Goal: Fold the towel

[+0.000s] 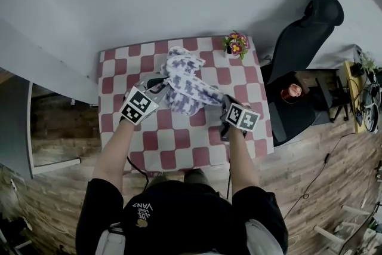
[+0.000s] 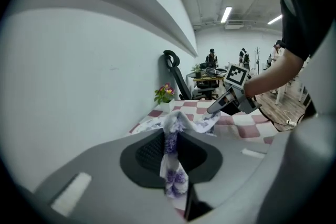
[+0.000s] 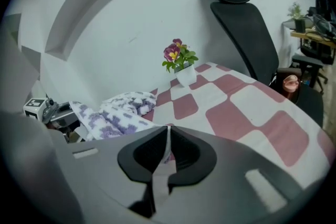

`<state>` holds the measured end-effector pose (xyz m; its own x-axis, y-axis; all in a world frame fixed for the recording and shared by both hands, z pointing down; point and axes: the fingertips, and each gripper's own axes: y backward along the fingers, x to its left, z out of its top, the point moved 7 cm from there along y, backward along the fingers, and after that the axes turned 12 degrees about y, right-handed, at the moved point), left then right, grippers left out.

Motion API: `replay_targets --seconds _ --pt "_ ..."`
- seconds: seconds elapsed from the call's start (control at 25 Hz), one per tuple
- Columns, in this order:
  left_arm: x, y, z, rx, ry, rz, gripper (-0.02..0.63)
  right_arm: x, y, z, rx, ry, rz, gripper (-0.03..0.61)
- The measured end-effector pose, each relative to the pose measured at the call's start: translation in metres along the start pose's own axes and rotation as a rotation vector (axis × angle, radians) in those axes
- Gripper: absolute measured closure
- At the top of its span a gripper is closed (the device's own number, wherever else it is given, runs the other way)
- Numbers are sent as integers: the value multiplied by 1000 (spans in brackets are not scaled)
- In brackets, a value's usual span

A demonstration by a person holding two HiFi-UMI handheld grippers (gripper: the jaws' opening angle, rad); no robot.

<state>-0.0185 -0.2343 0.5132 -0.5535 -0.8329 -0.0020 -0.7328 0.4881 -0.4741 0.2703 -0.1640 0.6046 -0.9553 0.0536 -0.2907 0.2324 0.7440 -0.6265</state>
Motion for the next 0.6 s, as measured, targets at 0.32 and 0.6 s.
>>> replay_targets --seconds 0.32,0.6 --pt "-34 78 -3 -128 -29 -82 578 20 101 7 -290 -129 -51 557" --pt "-74 120 0 -237 -65 -197 578 49 206 7 -548 -181 -137 557"
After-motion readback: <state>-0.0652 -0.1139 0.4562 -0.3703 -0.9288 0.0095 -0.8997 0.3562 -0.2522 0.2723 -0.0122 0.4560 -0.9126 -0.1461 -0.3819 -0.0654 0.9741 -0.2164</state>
